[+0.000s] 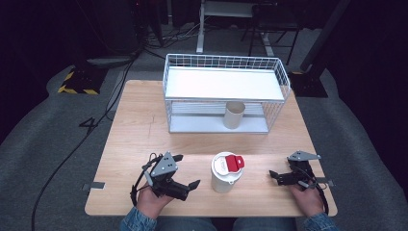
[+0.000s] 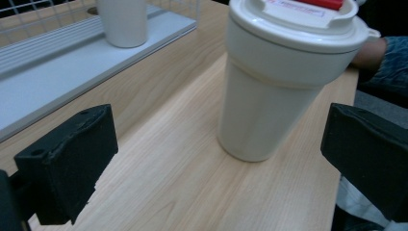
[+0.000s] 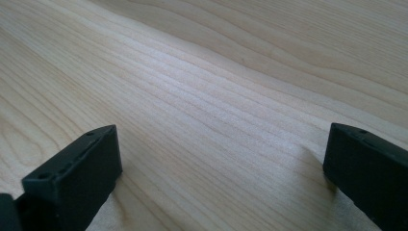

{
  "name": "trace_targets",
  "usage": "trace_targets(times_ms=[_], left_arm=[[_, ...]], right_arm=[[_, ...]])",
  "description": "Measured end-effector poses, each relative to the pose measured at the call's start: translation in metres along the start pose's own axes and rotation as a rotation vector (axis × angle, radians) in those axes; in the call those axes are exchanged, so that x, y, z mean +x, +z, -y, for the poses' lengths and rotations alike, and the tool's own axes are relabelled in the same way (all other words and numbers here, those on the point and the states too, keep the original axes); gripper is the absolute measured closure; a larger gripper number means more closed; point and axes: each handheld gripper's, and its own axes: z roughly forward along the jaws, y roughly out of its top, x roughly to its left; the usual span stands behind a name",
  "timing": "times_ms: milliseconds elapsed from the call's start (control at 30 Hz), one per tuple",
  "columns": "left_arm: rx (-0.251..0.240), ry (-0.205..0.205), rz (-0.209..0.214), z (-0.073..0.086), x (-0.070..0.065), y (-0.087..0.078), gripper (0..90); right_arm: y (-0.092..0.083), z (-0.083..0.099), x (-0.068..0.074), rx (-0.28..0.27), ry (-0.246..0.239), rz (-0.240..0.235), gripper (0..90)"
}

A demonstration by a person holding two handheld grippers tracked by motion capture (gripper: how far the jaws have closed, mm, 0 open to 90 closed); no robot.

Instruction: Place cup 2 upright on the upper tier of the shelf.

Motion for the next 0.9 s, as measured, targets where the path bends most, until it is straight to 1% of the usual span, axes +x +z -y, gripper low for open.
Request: trace_targets(times_ms=[200, 300, 333, 433, 567, 600, 700, 767, 867, 900], left_arm=[[-0.017, 0.011, 0.054, -0.006, -0.01, 0.01, 0.0], [-0.033, 0.018, 0.088, -0.005, -0.014, 0.016, 0.0], [-0.033, 0.026, 0.098, -0.005, -0.015, 0.018, 0.0], [-0.04, 0.035, 0.119, -0.005, -0.018, 0.025, 0.0], [-0.048, 0.038, 0.126, -0.004, -0.019, 0.033, 0.0], [-0.051, 0.031, 0.128, -0.004, -0.019, 0.035, 0.0], [-0.041, 0.031, 0.116, 0.001, -0.017, 0.044, 0.0], [-0.04, 0.015, 0.131, 0.003, -0.016, 0.05, 0.0], [-0.04, 0.014, 0.129, 0.003, -0.017, 0.057, 0.0], [-0.046, 0.012, 0.134, 0.003, -0.017, 0.059, 0.0]], right_arm=[[0.0, 0.0, 0.0, 0.0, 0.0, 0.0, 0.0], [0.0, 0.0, 0.0, -0.001, 0.0, 0.004, 0.1], [0.0, 0.0, 0.0, -0.001, 0.001, 0.004, 0.0], [0.0, 0.0, 0.0, -0.001, 0.001, 0.003, 0.0], [0.0, 0.0, 0.0, -0.001, 0.002, 0.003, 0.1], [0.0, 0.0, 0.0, -0.001, 0.001, 0.003, 0.0], [0.0, 0.0, 0.0, -0.001, 0.001, 0.003, 0.0], [0.0, 0.0, 0.0, -0.001, 0.001, 0.003, 0.1], [0.0, 0.0, 0.0, -0.001, 0.001, 0.004, 0.1], [0.0, 0.0, 0.0, -0.002, 0.002, 0.004, 0.0]])
